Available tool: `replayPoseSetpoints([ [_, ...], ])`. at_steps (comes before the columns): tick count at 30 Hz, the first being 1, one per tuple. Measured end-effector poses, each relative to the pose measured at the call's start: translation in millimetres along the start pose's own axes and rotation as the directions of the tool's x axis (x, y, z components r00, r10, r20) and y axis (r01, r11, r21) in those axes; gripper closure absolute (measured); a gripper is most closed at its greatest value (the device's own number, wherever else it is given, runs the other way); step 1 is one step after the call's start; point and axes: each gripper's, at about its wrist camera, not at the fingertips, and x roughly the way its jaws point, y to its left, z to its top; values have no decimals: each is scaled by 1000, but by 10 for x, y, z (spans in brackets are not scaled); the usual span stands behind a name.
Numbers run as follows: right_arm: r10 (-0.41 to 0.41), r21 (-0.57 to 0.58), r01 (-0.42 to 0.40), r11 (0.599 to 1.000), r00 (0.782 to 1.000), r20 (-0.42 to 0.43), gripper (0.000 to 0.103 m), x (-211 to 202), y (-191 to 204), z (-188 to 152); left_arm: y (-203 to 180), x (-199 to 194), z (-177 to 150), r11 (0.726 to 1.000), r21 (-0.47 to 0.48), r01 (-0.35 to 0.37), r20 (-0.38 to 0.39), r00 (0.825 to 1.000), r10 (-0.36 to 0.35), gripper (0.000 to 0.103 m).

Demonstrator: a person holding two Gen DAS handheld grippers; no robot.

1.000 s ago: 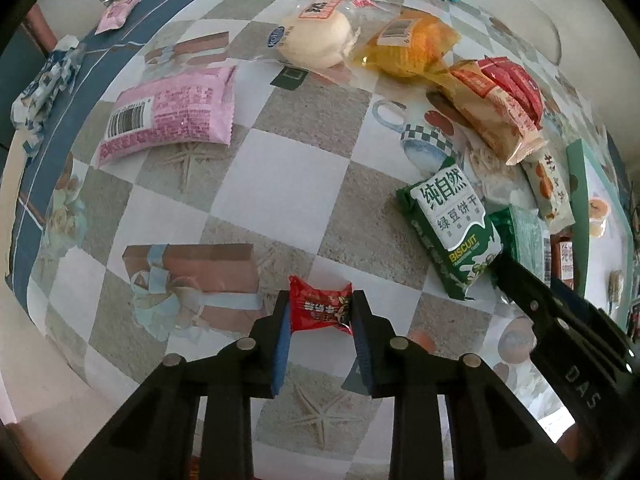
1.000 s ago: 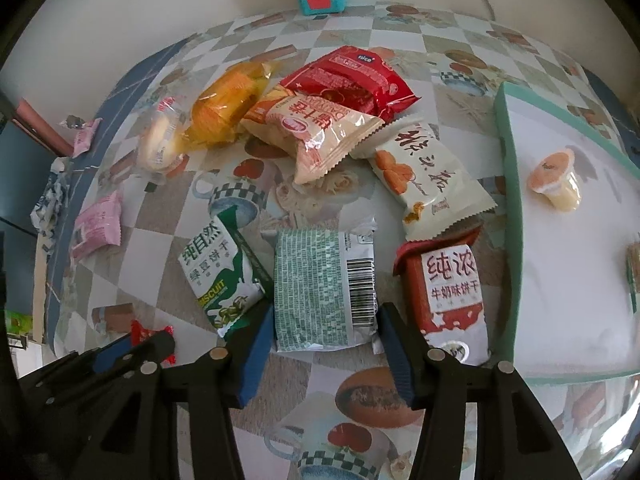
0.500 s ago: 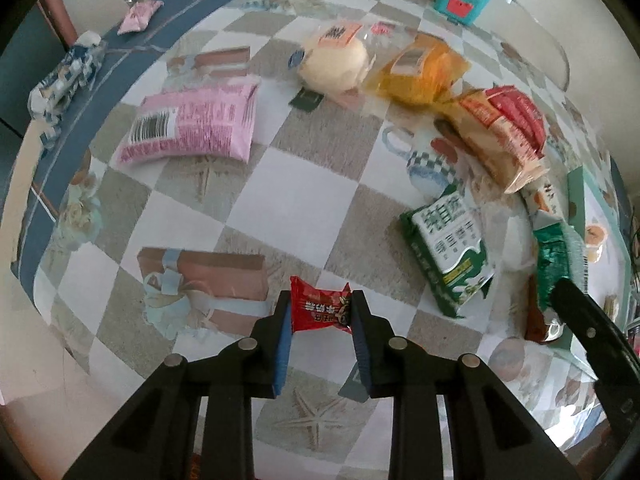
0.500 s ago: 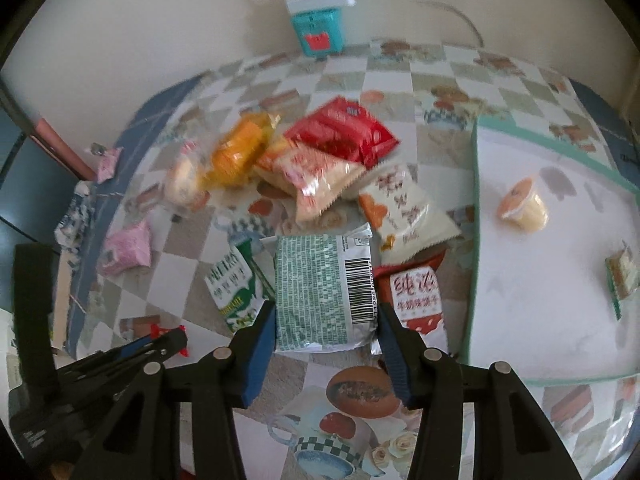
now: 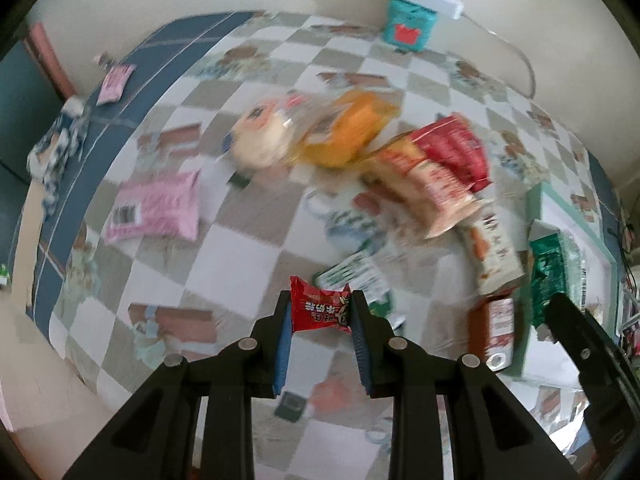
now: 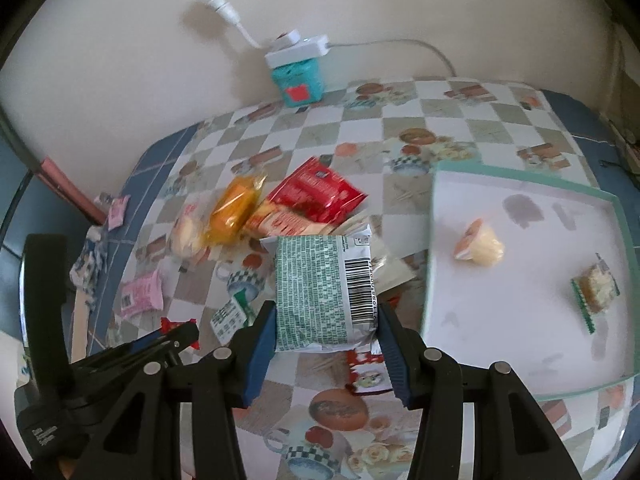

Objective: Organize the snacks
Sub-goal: 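Carry both packs over the tray and open the left tool to drop the candy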

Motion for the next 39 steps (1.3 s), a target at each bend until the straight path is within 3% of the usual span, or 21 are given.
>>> replayPoseSetpoints([
  [10,-79,139,73,988,996,38,50,-194,-547,142,-605,-69,109,994,113,-9,44,999,4,74],
  [16,-138,256,123,959,990,38,50,-274,-1045,185,-1041,-77,110,980,198,-20,62,998,8,74],
  [23,-198,366,173,915,980,34,50,-384,-1594,181,-1648,-60,36,951,310,16,59,998,-36,74],
  [31,-206,439,173,882,978,29,50,-422,-2012,165,-2299,69,-135,900,431,62,14,997,-76,74],
  [39,-178,447,158,881,984,2,50,-249,-2111,170,-2529,346,-172,885,457,85,-45,996,-72,74],
])
